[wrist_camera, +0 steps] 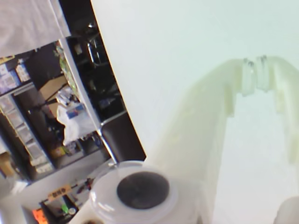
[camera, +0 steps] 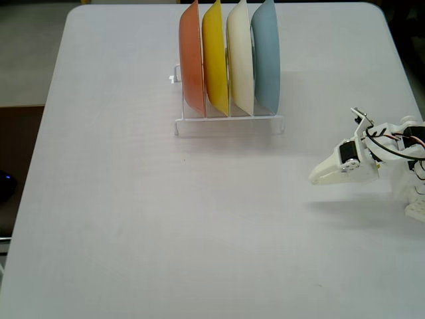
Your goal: Could you take three plates?
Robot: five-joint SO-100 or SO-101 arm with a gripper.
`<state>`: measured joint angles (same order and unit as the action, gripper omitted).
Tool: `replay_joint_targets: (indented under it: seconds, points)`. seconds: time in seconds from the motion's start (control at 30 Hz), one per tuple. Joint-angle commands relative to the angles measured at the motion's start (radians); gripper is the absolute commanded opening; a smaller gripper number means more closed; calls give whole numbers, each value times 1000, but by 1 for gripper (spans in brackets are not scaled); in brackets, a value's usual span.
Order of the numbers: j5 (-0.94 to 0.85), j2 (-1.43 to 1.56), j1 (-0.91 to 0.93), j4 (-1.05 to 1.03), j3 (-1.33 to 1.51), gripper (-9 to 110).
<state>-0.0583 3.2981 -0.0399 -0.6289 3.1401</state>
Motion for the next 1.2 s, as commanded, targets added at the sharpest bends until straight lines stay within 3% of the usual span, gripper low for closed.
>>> replay_joint_targets:
  seconds: [0.0, 0.47, 0.7, 1.17]
  points:
    - [-2, 9, -2, -5, -3, 0]
    - [-11, 9, 12, -60, -123, 0]
    - [-51, -221, 101, -126, -462, 0]
    - [-436, -865, 407, -127, -1193, 3]
